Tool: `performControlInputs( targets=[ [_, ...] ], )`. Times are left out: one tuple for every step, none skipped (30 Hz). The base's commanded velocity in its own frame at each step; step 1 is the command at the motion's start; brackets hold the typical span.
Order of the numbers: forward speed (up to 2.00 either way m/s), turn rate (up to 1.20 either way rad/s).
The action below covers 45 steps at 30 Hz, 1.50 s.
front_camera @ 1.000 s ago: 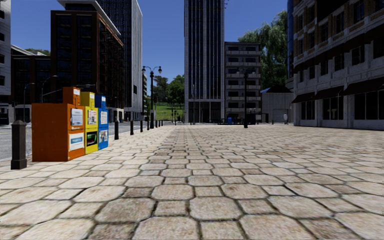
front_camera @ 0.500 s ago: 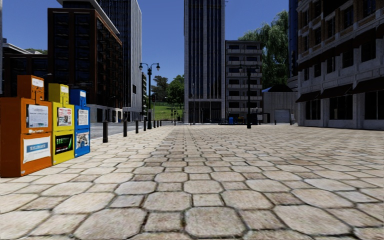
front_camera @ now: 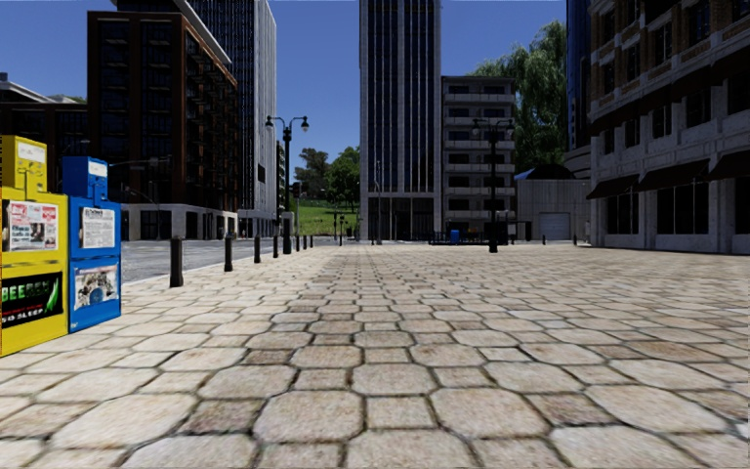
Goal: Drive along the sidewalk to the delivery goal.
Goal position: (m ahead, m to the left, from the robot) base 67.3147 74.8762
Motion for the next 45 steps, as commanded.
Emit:
performControlInputs(
  targets=[
    [2.0, 0.0],
    [2.0, 0.0],
    [2.0, 0.0],
    [2.0, 0.0],
    [2.0, 0.0],
    [2.0, 0.0],
    [2.0, 0.0],
    [2.0, 0.0],
    [2.0, 0.0],
    [2.0, 0.0],
    [2.0, 0.0],
    [2.0, 0.0],
    [2.0, 0.0],
    [2.0, 0.0],
    [2.0, 0.0],
    [2.0, 0.0],
    [2.0, 0.0],
    [2.0, 0.0],
    [2.0, 0.0],
    [2.0, 0.0],
    [2.0, 0.0],
    [2.0, 0.0],
    [2.0, 0.0],
    [2.0, 0.0],
    [2.0, 0.0],
    [2.0, 0.0],
    [2.0, 0.0],
    [2.0, 0.0],
    [2.0, 0.0],
    [2.0, 0.0],
    [2.0, 0.0],
    [2.0, 0.0],
    [2.0, 0.0],
    [2.0, 0.0],
    [2.0, 0.0],
    [2.0, 0.0],
    [2.0, 0.0],
    [2.0, 0.0],
    [2.0, 0.0],
    [2.0, 0.0],
    [2.0, 0.0],
    [2.0, 0.0],
    [2.0, 0.0],
    [2.0, 0.0],
    [2.0, 0.0]
  ],
)
